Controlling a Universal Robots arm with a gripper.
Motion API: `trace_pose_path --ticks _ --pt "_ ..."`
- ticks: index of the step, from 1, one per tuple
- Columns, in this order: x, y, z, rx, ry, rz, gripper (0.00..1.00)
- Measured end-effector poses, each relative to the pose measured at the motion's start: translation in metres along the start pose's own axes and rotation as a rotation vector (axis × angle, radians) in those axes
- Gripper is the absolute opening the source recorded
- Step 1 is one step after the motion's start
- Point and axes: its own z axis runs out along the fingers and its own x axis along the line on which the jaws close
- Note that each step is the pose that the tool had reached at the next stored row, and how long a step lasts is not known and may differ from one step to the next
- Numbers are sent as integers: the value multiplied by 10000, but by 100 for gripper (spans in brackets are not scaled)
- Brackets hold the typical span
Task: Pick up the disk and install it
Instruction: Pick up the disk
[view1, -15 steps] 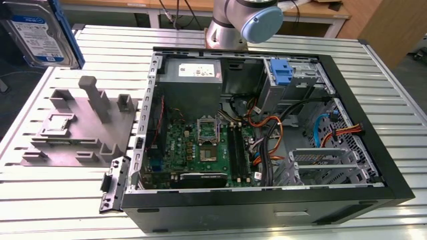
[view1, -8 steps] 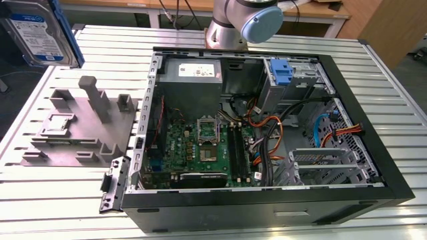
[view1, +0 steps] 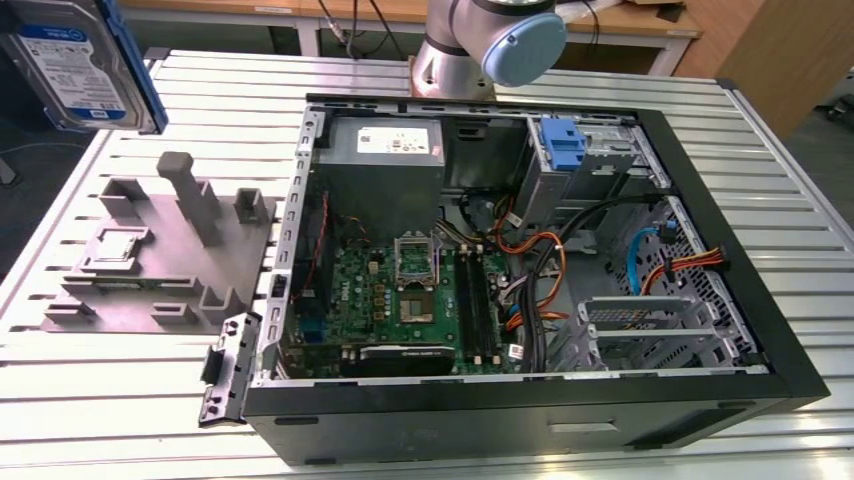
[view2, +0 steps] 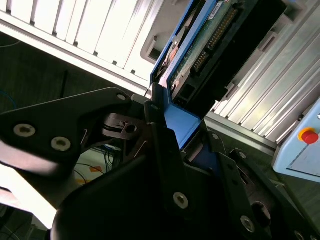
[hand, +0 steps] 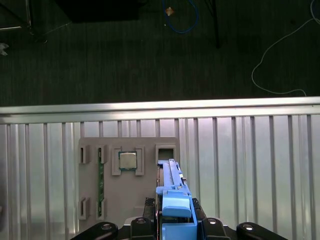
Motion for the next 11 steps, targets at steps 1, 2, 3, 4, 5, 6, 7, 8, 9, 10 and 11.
trace_pose_path --ticks 1,2,3,4,5,6,7,8,9,10,11 --pt "0 0 -3 0 0 0 37" --pt "0 0 -4 0 0 0 37" --pt "0 0 -4 -1 0 0 37" --pt "0 0 -5 -1 0 0 37" --pt "0 0 -5 -1 0 0 37" --pt "0 0 -5 0 0 0 37" --pt "0 0 -5 -1 0 0 37" --pt "0 0 -6 -1 0 0 37" --pt "0 0 -9 -3 1 0 37" --pt "0 0 -13 -4 1 0 37" --pt "0 0 -18 -2 0 0 37"
